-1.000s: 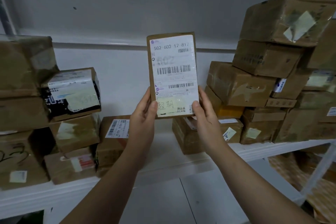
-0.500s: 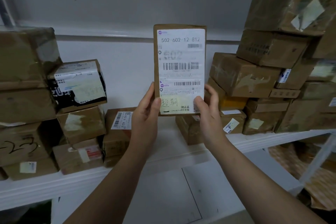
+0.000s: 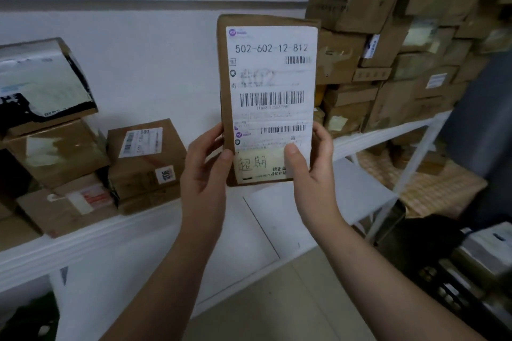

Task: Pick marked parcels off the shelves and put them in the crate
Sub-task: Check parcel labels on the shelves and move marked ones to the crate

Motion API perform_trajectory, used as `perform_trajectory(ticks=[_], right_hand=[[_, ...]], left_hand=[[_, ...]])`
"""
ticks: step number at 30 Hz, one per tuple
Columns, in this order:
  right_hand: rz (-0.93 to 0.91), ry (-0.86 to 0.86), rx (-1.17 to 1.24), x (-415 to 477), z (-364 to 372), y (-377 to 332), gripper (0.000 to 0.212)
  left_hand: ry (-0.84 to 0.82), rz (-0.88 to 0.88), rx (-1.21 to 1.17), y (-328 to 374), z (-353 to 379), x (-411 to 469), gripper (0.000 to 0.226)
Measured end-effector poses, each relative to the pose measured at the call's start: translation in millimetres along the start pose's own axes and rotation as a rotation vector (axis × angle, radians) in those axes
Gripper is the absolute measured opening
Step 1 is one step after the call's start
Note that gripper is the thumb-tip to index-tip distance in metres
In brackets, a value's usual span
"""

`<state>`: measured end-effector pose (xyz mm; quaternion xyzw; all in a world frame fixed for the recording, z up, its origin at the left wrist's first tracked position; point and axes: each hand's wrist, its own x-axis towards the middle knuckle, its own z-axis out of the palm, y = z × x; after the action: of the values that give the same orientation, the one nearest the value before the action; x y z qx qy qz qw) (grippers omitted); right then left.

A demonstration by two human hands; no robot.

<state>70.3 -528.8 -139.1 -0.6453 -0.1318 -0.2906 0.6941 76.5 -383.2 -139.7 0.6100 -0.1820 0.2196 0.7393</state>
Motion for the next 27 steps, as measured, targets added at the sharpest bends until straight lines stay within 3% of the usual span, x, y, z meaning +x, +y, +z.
perform_trajectory(ticks=[7,14,27], right_hand=[[0.003,0.096,-0.063,-43.7,-82.3,-21.8,0.036],[0.107,0.200,-0.161,-98.2,-221.3,-47.0,0.036],[0.438,0.512,-0.247,-203.9,-432.5,-83.2,0.044]], left_hand=[[-0.051,-0.045,-0.009,0.2,73.7,-54.5,0.034],[-0.173,-0.148,-0.038,-3.2,189.0,-138.3,0.039],[-0.767,-0.377,-0.048,-17.5,380.7,-256.0,0.058]])
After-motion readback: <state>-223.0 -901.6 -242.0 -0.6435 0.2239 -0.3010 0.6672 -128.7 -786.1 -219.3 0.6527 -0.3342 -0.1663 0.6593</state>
